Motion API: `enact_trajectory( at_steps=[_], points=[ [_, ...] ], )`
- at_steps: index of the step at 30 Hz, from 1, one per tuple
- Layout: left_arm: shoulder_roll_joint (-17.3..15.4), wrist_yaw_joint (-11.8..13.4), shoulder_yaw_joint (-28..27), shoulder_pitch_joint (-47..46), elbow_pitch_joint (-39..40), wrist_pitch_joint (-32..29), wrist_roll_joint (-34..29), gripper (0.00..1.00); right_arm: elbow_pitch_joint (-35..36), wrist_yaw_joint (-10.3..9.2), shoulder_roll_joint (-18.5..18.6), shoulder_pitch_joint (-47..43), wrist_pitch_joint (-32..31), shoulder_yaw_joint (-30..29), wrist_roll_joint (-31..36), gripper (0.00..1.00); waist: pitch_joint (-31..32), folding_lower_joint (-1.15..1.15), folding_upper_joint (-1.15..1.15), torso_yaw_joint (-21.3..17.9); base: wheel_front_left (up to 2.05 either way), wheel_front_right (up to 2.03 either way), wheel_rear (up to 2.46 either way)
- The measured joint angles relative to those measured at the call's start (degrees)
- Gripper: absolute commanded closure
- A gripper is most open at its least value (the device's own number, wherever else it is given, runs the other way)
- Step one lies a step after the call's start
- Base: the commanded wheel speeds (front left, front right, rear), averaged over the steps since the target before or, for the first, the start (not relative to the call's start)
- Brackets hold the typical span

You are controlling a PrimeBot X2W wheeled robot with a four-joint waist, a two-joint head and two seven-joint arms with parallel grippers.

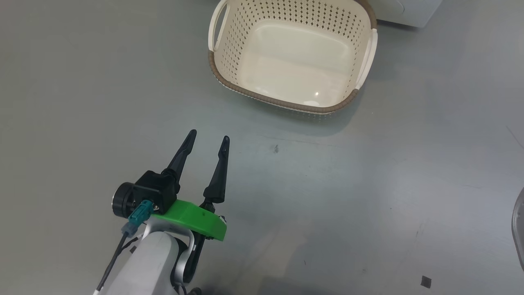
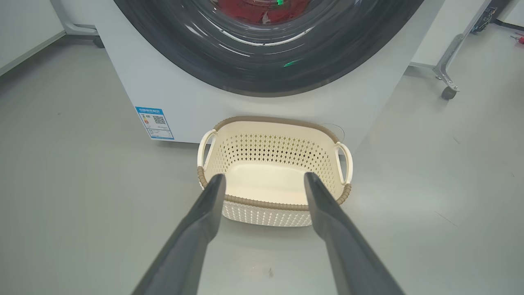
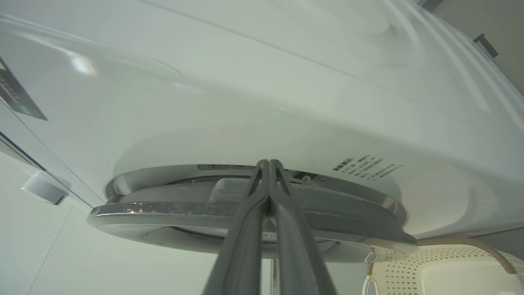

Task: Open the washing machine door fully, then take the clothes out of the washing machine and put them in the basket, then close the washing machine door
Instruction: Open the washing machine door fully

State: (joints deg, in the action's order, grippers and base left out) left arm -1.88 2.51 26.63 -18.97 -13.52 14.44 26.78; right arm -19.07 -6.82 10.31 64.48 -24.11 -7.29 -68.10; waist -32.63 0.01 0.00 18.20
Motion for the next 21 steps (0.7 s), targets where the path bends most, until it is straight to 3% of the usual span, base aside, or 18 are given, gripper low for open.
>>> enact_trajectory(
  at_steps=[5, 21],
  points=[
    [0.03, 0.23, 0.40, -0.04, -0.03, 0.00, 0.30, 0.00, -2.47, -0.41, -1.27, 2.26, -1.19, 0.14, -1.27, 1.00, -0.68, 0.00, 0.00, 0.72, 0.00, 0.00, 0.00],
    [0.14, 0.31, 2.94, -0.09, -0.04, 0.00, 0.49, 0.00, -9.27, -0.42, -0.41, 8.96, -4.58, 2.24, -0.76, 1.00, -1.93, 0.00, 0.00, 2.01, 0.00, 0.00, 0.00]
  ],
)
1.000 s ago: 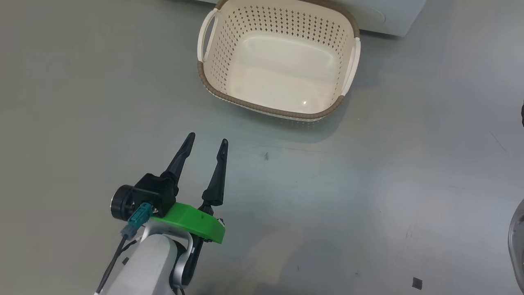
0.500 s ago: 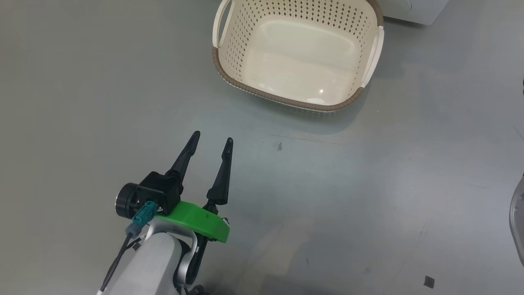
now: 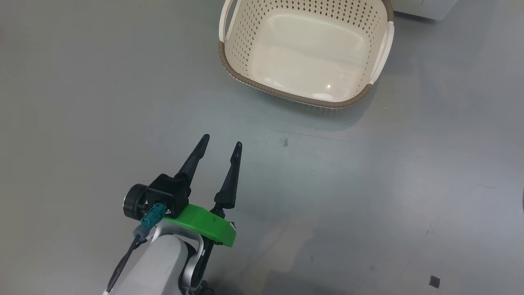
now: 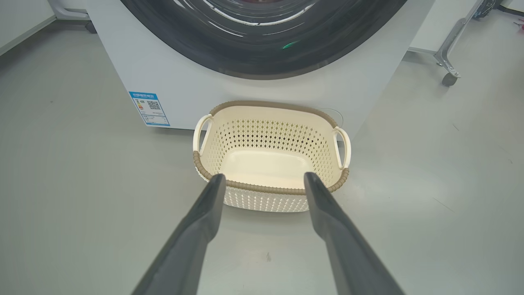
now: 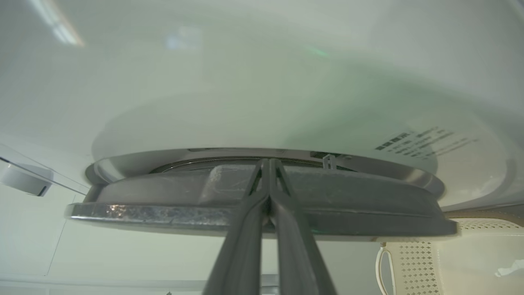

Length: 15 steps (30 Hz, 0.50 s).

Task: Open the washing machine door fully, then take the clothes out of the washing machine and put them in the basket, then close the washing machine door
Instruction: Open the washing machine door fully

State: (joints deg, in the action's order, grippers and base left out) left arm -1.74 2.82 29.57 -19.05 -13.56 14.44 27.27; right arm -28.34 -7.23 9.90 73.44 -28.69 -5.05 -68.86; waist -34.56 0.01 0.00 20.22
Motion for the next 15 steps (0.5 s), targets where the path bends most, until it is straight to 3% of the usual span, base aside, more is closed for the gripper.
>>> enact_trajectory(
  at_steps=[15],
  points=[
    [0.03, 0.45, 0.44, -0.36, 0.03, 0.00, 1.03, 0.00, -5.76, -0.04, -0.97, 3.43, -1.87, -2.99, -2.83, 1.00, -0.73, 0.00, 0.00, 1.07, 0.00, 0.00, 0.00]
  ],
)
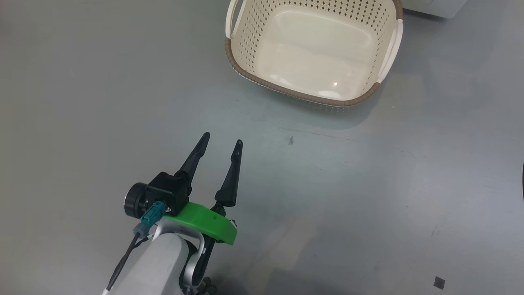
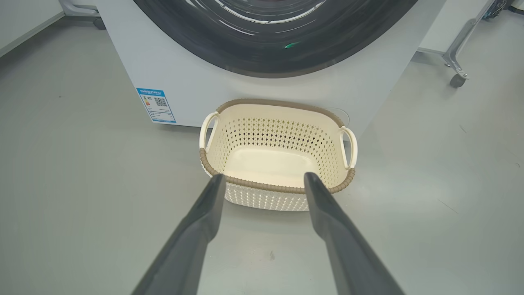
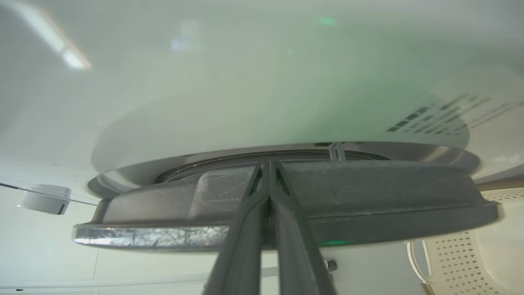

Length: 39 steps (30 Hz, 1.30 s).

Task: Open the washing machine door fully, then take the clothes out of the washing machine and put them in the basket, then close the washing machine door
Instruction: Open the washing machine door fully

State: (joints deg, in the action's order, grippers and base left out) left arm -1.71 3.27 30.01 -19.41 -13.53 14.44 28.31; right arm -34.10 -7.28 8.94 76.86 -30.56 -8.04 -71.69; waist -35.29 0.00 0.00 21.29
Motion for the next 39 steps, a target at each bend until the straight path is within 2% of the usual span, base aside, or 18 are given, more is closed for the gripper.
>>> enact_trajectory(
  at_steps=[18, 39],
  points=[
    [0.05, 0.47, 0.05, -0.55, -0.04, 0.00, 0.54, 0.00, -6.12, -0.04, -0.26, 3.80, -5.04, -5.32, -7.26, 1.00, 0.15, 0.00, -0.01, 0.62, 0.00, 0.00, 0.00],
    [0.09, 0.55, -0.52, -0.82, -0.82, 0.00, 0.51, 0.00, -10.48, -0.01, 1.51, 3.26, -10.05, -2.94, -5.83, 1.00, 2.06, 0.00, -0.01, 0.01, 0.00, 0.00, 0.00]
  ],
)
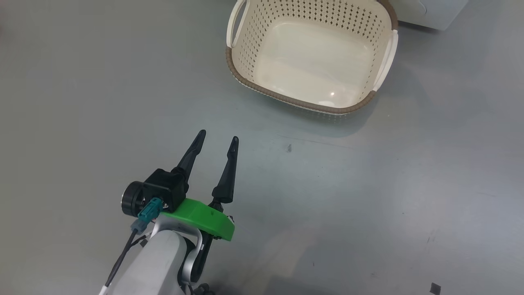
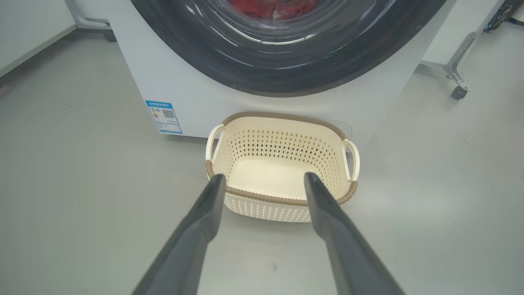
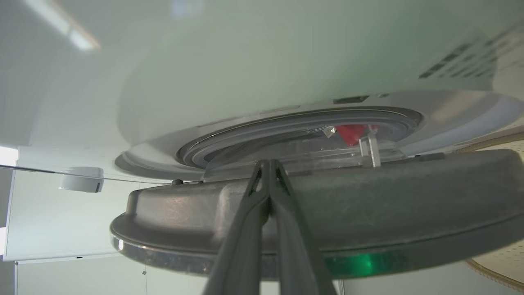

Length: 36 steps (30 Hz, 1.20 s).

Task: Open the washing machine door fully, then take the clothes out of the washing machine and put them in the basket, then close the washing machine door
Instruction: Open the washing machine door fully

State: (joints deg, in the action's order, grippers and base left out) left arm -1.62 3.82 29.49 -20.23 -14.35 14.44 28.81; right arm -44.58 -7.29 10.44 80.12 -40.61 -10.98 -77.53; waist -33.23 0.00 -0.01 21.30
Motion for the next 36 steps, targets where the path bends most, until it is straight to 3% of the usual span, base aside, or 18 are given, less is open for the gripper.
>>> enact_trajectory(
  at_steps=[36],
  points=[
    [-0.01, 0.01, -0.53, 0.63, -0.89, 0.00, -0.58, 0.00, -1.31, -0.01, -1.67, -8.26, -3.97, -0.25, -0.64, 1.00, 5.66, 0.00, 0.01, -0.29, 0.00, 0.00, 0.00]
  ],
)
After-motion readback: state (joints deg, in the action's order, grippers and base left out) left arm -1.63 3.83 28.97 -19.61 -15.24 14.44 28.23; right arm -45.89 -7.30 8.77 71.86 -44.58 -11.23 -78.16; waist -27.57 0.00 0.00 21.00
